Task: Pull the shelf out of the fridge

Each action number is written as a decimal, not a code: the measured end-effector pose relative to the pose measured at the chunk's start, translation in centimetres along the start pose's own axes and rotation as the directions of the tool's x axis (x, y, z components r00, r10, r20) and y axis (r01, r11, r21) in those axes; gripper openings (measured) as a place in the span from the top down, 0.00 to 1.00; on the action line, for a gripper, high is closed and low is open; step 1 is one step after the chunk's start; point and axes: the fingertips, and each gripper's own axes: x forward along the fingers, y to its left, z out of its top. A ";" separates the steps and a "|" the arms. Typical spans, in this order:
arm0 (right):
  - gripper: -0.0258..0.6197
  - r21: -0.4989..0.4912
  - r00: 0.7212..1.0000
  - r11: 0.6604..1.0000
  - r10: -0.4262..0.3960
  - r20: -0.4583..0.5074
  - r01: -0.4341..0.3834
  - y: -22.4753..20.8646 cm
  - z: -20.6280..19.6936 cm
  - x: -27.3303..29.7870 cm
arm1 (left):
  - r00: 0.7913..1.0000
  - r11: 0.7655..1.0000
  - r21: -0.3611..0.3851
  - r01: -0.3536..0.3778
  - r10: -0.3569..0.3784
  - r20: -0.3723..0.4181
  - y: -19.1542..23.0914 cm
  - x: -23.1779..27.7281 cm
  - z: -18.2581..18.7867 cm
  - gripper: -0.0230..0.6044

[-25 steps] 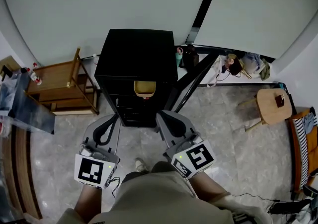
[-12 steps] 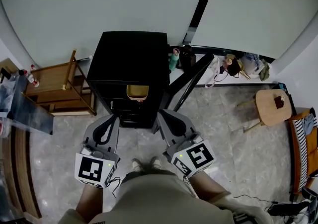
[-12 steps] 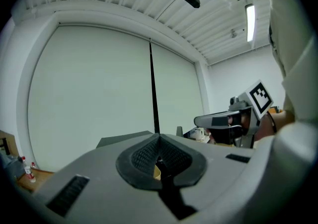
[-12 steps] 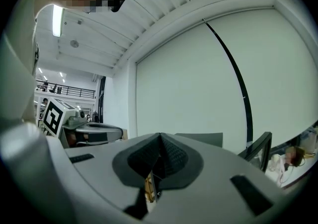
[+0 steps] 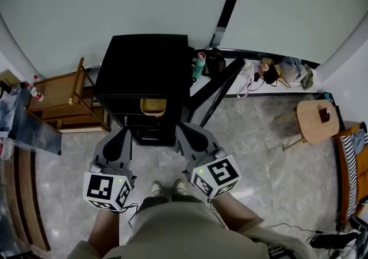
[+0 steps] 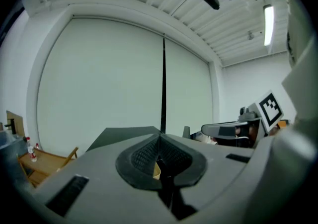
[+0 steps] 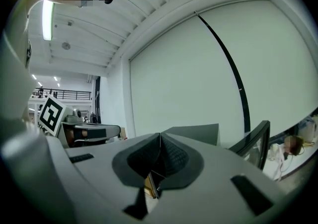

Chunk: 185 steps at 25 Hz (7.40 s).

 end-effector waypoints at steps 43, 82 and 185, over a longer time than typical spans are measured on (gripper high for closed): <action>0.77 0.693 0.883 0.619 -0.466 -0.054 0.369 -9.7 -22.5 11.8 | 0.997 0.476 -0.879 0.025 -0.074 -0.012 13.2 13.7 -23.3 0.64; 0.90 0.898 0.808 0.371 -0.588 0.029 0.237 -16.8 -27.4 17.1 | 0.981 0.075 -0.978 0.193 -0.033 0.191 18.1 22.5 -28.4 0.91; 0.94 0.909 0.963 0.318 0.115 0.244 -0.269 12.0 2.1 14.2 | 0.851 0.305 -0.895 0.326 0.317 0.418 20.1 -14.0 -0.2 0.92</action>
